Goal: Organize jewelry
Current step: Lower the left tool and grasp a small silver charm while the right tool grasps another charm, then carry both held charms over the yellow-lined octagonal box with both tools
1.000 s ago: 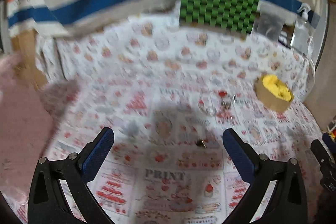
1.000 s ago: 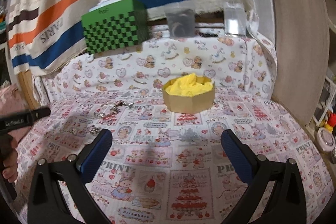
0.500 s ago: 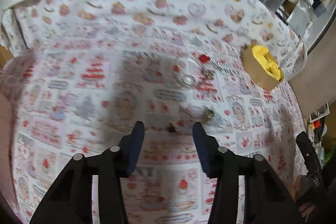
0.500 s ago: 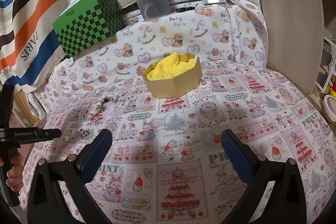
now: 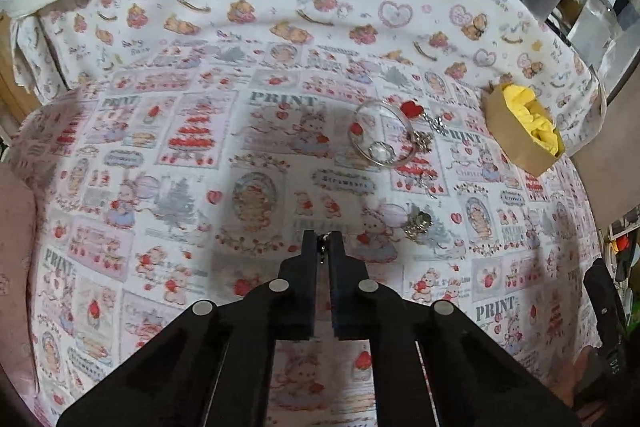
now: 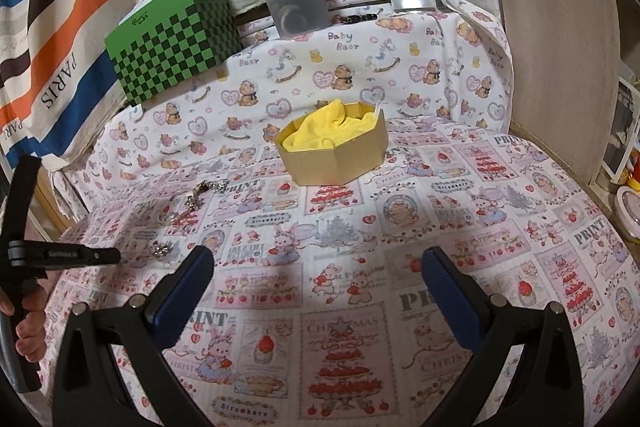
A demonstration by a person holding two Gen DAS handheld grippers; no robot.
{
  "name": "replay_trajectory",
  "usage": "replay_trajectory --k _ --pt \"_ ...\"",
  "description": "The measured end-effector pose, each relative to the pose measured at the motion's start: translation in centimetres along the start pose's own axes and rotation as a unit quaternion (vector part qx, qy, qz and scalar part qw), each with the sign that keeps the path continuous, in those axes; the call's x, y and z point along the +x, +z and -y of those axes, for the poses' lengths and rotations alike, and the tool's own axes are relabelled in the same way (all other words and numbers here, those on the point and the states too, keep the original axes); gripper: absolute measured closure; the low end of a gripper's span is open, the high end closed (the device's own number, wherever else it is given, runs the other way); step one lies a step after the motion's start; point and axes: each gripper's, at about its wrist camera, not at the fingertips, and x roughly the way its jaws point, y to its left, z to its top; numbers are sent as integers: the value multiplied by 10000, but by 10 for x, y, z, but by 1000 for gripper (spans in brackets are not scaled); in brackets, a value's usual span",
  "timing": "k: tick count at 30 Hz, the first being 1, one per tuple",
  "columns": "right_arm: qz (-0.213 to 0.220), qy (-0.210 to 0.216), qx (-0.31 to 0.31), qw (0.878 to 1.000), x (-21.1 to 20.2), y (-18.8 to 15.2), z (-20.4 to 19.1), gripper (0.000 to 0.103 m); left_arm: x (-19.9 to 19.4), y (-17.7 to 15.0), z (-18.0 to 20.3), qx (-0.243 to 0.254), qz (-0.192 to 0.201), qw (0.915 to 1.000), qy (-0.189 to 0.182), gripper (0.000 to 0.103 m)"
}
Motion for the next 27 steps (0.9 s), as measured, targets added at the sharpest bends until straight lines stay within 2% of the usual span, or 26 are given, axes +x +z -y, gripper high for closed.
replay_trajectory --k 2,5,10,15,16,19,23,27 --pt "-5 -5 -175 9998 0 -1 -8 0 -6 0 -5 -50 79 10000 -4 99" --pt "-282 153 -641 9974 5 0 -29 0 -18 0 -9 -26 235 9997 49 99" --pt "-577 1073 -1108 9864 7 25 -77 5 -45 1 -15 51 619 9979 209 99" --pt "-1170 1362 -1381 9740 38 44 -123 27 -61 1 -25 -73 758 9971 48 99" --pt "-1295 1337 -1429 9721 46 43 -131 30 -63 1 -26 -73 780 9969 70 99" --pt "-1729 1199 -1604 9644 76 38 -152 47 -67 0 -29 -81 791 9968 61 99" --pt "-2217 1002 -1666 9556 109 26 -162 69 -70 1 -33 -87 855 9962 153 99" --pt "-2271 989 -1757 9528 117 20 -168 72 -67 2 -37 -103 847 9962 177 99"
